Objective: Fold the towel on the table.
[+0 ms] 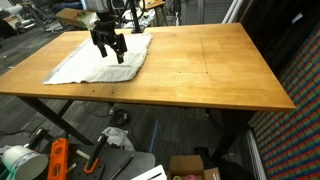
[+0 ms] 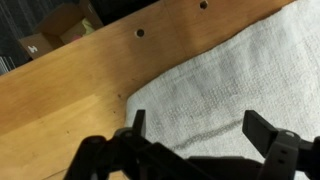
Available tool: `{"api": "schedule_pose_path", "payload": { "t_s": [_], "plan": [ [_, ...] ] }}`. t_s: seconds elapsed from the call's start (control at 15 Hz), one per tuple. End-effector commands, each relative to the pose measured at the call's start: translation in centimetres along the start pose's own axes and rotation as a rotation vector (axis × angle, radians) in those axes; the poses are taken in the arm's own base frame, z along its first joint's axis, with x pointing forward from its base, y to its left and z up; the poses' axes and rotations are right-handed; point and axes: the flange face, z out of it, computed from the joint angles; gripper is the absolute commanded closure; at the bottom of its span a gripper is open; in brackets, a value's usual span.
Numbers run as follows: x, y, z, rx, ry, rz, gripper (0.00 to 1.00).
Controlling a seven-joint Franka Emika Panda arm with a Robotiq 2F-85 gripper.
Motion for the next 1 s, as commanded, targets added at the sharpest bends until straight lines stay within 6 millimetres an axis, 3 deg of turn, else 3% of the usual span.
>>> {"api": "schedule_pose_path", "payload": {
  "t_s": [0.0,0.53,0.93],
  "plan": [
    [3.2,-0.2,-0.4,-0.006,-0.021,-0.025,0.00],
    [6.6,3.6,3.9,-0.006,-0.075,-0.010,0.00],
    [7.7,6.5,5.4,0.059,-0.103,-0.062,0.00]
  ]
}}
